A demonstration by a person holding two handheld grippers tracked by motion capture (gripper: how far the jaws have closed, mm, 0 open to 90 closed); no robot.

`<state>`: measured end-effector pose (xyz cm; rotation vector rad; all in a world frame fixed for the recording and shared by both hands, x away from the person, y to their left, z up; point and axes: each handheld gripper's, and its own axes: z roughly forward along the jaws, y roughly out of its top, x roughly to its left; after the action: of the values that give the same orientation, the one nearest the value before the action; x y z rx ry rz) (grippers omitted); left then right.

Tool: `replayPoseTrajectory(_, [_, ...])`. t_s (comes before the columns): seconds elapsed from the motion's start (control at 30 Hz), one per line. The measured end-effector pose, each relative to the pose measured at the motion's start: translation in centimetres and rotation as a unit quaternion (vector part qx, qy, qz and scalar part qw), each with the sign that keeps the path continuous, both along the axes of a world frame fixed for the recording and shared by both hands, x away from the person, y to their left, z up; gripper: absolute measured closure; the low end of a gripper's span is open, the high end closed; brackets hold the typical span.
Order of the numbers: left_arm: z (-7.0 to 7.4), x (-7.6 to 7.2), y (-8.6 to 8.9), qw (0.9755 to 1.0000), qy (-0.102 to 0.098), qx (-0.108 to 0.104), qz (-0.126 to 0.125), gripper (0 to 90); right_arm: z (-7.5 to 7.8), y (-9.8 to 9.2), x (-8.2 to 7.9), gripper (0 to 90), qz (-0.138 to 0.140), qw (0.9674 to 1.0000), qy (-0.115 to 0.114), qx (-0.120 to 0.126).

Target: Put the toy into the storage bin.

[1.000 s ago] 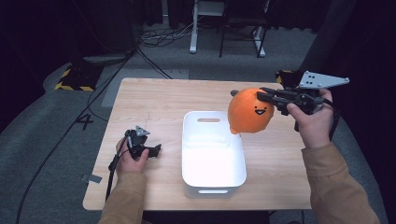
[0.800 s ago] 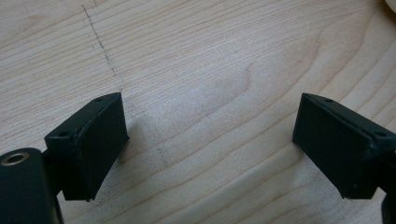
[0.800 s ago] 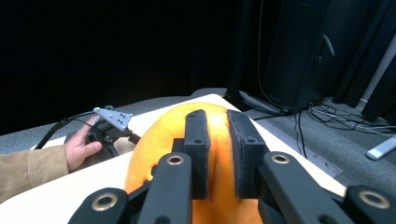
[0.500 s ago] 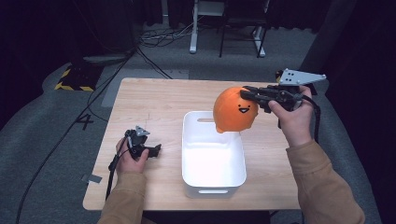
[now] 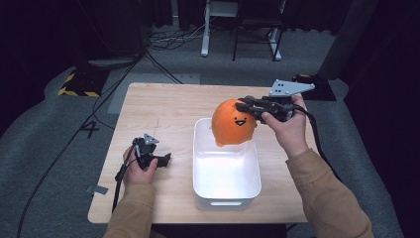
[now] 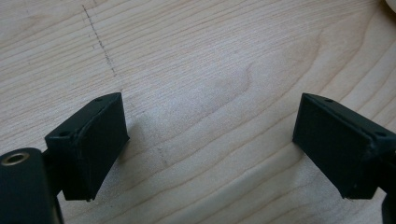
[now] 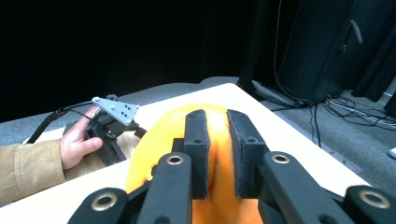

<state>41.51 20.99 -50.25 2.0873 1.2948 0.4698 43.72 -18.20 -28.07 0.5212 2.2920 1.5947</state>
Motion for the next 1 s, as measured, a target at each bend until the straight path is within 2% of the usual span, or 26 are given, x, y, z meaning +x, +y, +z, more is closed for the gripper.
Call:
replayPoseTrajectory(0.63, [0.0,0.0,0.0,1.0000,0.000,0.000,0.000,10.3,-3.3,3.6,0.6,78.5,0.021,0.9995,0.020,-0.010])
replayPoseTrajectory(0.77, [0.0,0.0,0.0,1.0000,0.000,0.000,0.000,10.4,-4.0,4.2,0.6,78.4,0.024,0.9992,0.025,-0.020])
replayPoseTrajectory(1.0, [0.0,0.0,0.0,1.0000,0.000,-0.001,0.000,10.4,-5.6,5.1,0.5,77.8,0.024,0.9978,0.035,-0.051])
